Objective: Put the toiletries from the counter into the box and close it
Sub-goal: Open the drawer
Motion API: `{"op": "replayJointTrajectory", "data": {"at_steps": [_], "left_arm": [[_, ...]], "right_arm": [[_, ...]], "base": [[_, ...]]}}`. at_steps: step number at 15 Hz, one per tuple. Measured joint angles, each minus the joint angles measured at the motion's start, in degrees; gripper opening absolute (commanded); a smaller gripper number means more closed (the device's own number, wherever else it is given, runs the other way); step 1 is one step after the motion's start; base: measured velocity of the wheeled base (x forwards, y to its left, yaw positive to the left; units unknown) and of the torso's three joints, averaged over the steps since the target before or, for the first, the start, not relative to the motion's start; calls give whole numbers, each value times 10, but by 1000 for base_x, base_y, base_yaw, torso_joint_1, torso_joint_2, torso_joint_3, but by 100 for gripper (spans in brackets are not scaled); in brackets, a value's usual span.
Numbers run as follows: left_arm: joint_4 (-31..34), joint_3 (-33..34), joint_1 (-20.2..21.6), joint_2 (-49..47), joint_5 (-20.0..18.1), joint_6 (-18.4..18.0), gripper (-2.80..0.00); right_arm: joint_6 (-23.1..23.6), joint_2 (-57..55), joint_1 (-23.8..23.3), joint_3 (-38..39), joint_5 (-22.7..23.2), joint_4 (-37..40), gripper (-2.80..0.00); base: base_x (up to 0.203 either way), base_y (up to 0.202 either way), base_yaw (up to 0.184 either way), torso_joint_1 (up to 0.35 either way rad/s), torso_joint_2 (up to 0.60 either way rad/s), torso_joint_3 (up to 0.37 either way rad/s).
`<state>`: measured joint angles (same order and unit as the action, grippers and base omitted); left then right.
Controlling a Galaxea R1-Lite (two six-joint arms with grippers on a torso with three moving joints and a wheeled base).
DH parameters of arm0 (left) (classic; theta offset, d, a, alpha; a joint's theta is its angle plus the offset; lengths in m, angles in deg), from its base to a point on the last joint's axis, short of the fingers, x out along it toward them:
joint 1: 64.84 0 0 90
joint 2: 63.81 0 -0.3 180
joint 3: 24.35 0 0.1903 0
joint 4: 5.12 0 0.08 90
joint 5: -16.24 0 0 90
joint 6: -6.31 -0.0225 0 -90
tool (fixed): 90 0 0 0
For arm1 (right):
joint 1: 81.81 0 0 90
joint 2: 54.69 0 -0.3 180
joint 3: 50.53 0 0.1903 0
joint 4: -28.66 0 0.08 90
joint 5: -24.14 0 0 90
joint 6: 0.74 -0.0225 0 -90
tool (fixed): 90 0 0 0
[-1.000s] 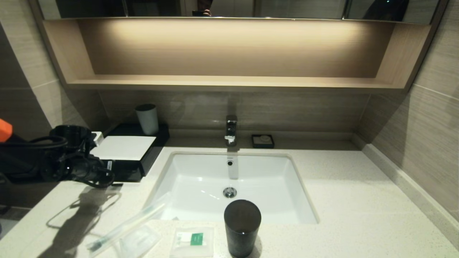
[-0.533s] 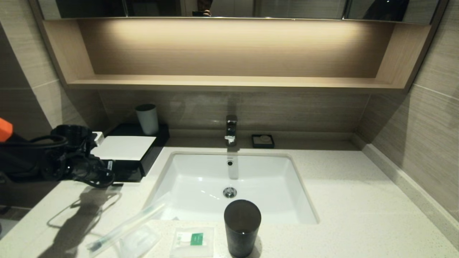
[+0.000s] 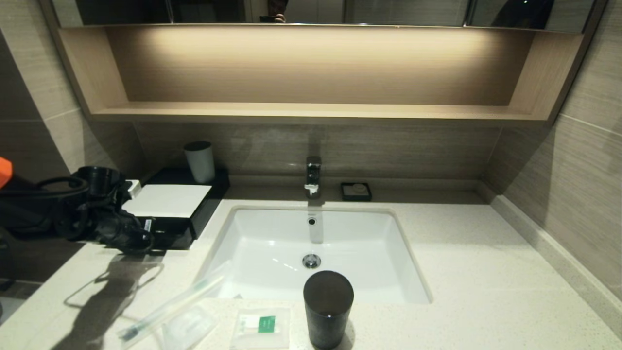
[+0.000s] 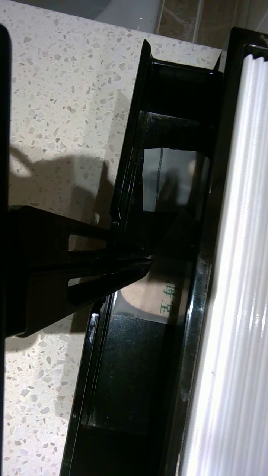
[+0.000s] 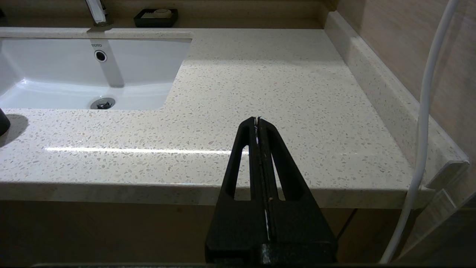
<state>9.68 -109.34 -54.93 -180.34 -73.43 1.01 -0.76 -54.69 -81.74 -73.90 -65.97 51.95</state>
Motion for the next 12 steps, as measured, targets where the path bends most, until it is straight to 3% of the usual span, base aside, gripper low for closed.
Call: {"op": "replayJointTrajectory", "data": {"at_steps": [12], "left_arm": [[93,-27,-1,10,1,-2,-280]], "right_arm": [[0,0,0,0,0,0,-280]], "base": [[0,0,0,0,0,0]]}}
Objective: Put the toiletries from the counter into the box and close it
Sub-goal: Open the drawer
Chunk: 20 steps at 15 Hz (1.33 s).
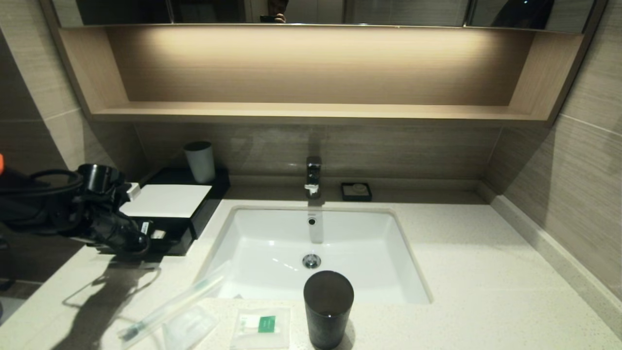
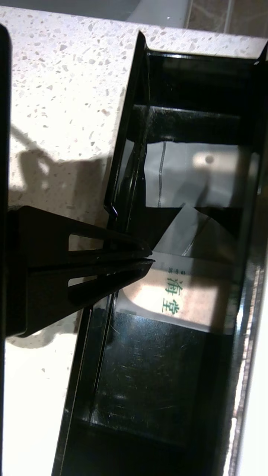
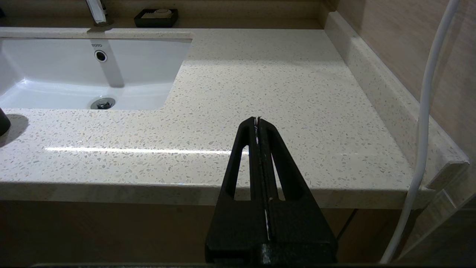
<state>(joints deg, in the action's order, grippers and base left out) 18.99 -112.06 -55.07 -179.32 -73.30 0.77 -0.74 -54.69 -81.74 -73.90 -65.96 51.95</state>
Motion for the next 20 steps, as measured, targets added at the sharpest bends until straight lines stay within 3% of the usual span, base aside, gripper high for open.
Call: {"op": "replayJointTrajectory", "data": {"at_steps": [20], "left_arm": [[195,-79,0,14,1,-28,-280]], "right_arm": [[0,0,0,0,0,0,-280]], "base": [[0,0,0,0,0,0]]}}
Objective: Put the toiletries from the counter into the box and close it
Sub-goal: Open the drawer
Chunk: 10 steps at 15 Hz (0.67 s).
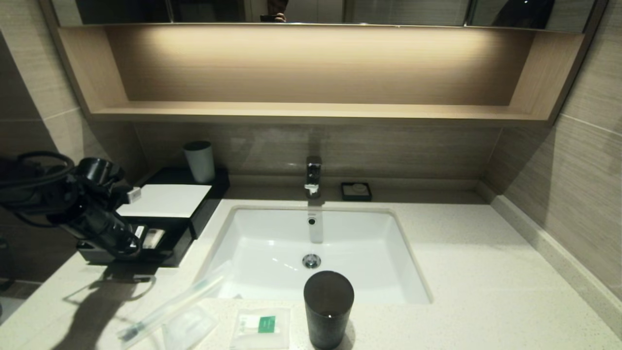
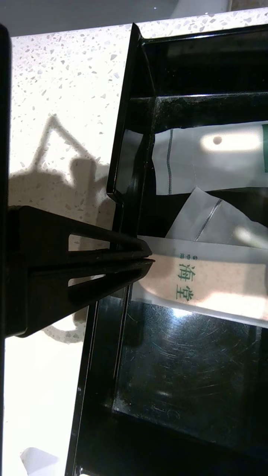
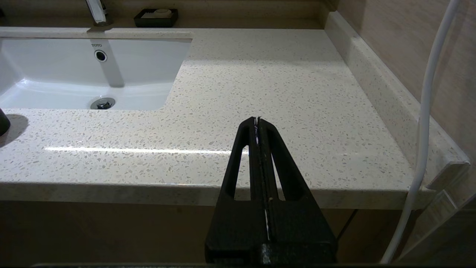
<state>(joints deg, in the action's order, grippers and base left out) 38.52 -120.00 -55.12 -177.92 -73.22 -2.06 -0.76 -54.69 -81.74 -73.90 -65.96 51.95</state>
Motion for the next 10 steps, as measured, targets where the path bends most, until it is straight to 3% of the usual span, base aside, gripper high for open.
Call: {"op": "replayJointTrajectory", "data": {"at_steps": [10], "left_arm": [[93,-31,-1,5,0,-20,-280]], "right_arm": [[0,0,0,0,0,0,-280]], "base": [[0,0,0,0,0,0]]}}
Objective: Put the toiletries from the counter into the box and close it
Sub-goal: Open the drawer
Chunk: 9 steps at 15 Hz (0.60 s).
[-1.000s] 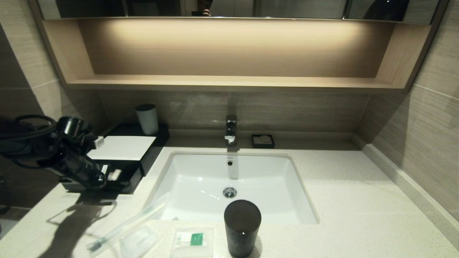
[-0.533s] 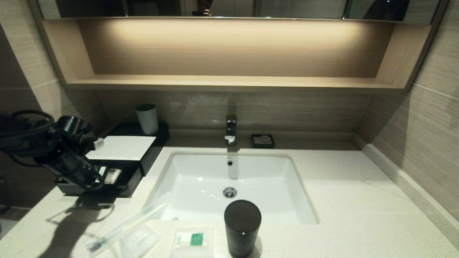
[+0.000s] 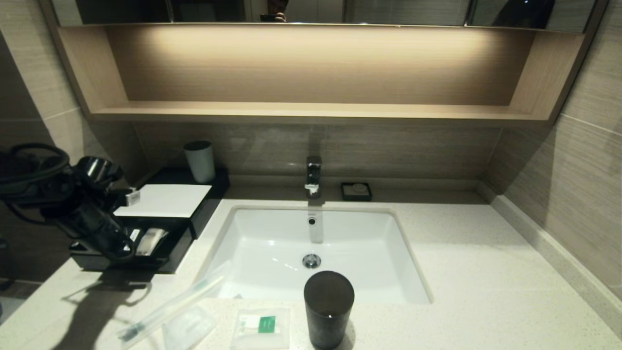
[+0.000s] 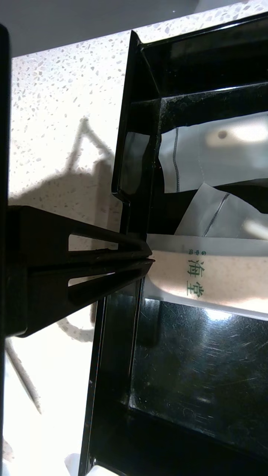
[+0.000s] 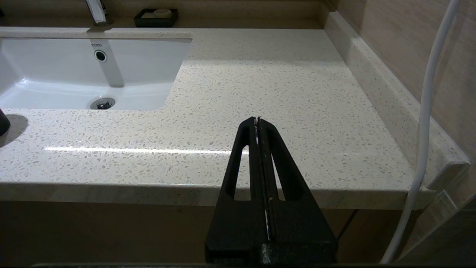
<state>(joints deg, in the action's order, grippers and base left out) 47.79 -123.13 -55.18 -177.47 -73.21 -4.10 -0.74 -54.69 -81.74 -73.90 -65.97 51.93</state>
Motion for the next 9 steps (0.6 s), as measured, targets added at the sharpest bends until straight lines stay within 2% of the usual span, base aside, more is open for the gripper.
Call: {"op": "replayJointTrajectory", "data": {"at_steps": [9], "left_arm": [[46,-3,0,9,-1,-17,-280]], "right_arm": [[0,0,0,0,0,0,-280]], "base": [[0,0,0,0,0,0]]}}
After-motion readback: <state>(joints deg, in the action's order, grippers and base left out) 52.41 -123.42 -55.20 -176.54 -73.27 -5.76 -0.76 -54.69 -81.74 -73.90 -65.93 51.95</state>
